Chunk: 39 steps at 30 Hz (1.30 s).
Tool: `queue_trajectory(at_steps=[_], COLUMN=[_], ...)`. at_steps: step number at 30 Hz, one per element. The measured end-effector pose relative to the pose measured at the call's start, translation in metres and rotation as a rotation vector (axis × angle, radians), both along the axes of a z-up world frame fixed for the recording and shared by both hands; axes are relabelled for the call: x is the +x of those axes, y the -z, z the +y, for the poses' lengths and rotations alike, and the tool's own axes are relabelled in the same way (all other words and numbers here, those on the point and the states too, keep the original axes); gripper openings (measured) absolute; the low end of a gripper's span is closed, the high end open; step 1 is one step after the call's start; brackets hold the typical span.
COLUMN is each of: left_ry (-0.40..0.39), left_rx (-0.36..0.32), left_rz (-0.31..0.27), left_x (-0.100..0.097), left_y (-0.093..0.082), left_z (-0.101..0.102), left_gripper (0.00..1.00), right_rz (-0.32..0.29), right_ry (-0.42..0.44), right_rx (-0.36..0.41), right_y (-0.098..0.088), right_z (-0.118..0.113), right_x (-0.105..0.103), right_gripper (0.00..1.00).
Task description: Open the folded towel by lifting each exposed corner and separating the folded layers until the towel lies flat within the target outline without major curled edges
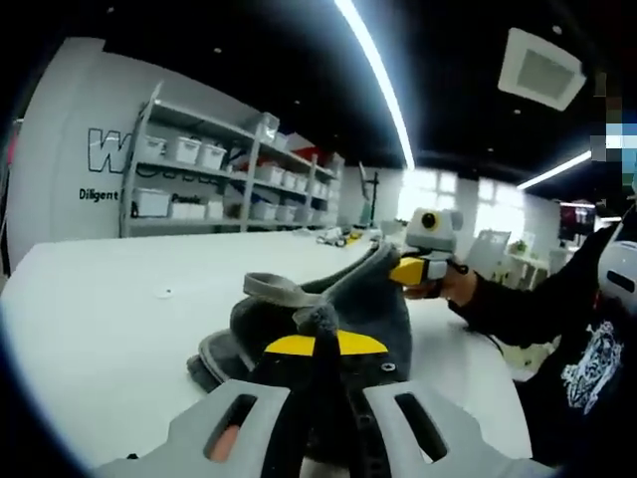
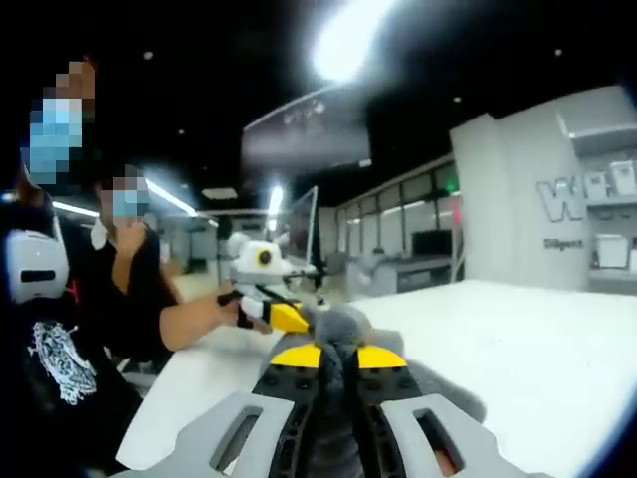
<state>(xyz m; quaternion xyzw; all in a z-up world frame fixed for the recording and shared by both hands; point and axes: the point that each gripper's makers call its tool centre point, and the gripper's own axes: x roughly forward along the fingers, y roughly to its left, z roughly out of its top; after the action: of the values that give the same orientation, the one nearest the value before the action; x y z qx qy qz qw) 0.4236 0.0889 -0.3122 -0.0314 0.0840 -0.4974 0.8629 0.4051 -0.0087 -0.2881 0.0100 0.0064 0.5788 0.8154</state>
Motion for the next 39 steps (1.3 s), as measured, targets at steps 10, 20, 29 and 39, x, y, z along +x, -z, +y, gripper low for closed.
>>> queue_trajectory(at_steps=[10, 20, 29, 39], left_ry=[-0.045, 0.025, 0.203, 0.364], left_rx=[0.193, 0.321, 0.521, 0.686], left_rz=[-0.192, -0.287, -0.407, -0.409], left_x=[-0.003, 0.018, 0.027, 0.023], left_y=[0.010, 0.003, -0.005, 0.006], left_z=[0.008, -0.004, -0.024, -0.041], left_gripper=[0.17, 0.72, 0.82, 0.67], right_rz=[-0.081, -0.089, -0.125, -0.153], right_ry=[-0.028, -0.060, -0.139, -0.173], right_rx=[-0.034, -0.031, -0.036, -0.054], right_y=[0.001, -0.001, 0.000, 0.002], right_z=[0.004, 0.005, 0.007, 0.006], right_x=[-0.016, -0.022, -0.038, -0.049], right_gripper=[0.03, 0.03, 0.03, 0.03])
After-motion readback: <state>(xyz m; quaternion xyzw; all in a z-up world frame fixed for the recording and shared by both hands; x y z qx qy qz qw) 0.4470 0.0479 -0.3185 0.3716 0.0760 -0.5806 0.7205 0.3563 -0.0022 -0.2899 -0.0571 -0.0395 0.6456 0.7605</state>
